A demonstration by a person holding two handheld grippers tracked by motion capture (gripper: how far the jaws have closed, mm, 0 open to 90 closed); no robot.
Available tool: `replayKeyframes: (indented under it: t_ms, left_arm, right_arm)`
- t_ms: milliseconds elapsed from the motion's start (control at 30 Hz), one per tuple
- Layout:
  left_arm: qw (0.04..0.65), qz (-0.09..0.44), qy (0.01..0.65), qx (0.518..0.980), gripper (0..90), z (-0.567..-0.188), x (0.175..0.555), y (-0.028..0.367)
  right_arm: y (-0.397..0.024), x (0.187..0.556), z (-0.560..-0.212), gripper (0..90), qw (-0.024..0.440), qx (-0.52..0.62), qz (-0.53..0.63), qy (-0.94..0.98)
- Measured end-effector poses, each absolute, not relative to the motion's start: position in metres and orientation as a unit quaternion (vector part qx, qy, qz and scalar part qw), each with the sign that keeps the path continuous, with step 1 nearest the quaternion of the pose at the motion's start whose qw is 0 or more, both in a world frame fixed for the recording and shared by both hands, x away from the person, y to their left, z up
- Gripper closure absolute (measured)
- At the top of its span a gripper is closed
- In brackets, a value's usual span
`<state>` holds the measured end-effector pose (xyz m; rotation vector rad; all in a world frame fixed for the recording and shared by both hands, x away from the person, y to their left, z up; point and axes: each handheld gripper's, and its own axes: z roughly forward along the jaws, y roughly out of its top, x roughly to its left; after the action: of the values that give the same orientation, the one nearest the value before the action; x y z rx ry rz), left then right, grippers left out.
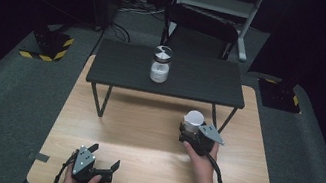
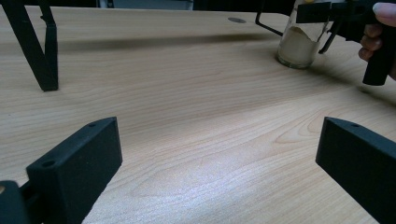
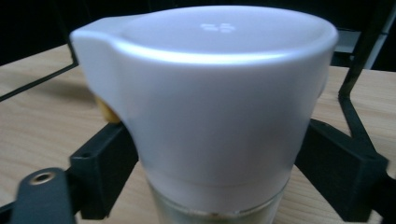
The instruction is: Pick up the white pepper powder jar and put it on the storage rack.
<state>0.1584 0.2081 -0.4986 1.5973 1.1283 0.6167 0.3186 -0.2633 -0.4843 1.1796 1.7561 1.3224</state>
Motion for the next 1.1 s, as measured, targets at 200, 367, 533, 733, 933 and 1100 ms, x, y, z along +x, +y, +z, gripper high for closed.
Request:
replayKeyframes:
  t_ms: [200,367,533,733,933,1100]
  left_arm:
    - [0.518,0.254,0.474,0.665,0.7,-0.498,0.159,0.209]
    - [0.521,0.255,0.475,0.662,0.7,-0.499,0.159,0.209]
    - [0.521,0.256,0.475,0.661,0.7,-0.499,0.158,0.210]
    - [0.520,0.256,0.475,0.662,0.7,-0.499,0.158,0.210]
    - [0.519,0.258,0.473,0.664,0.6,-0.499,0.158,0.209]
    - [0.518,0.259,0.471,0.666,0.7,-0.498,0.158,0.209]
  right_arm:
    - [-0.261,0.319,-0.487,26.2,0.317,0.455,0.507,0.660]
    - [-0.257,0.318,-0.487,29.9,0.324,0.450,0.504,0.662]
    - [-0.259,0.317,-0.482,30.2,0.321,0.445,0.498,0.672]
    - [-0.261,0.309,-0.478,30.3,0.324,0.434,0.501,0.675]
    - [-0.267,0.297,-0.468,30.3,0.326,0.425,0.512,0.671]
    - [-0.272,0.287,-0.461,30.3,0.329,0.416,0.516,0.672]
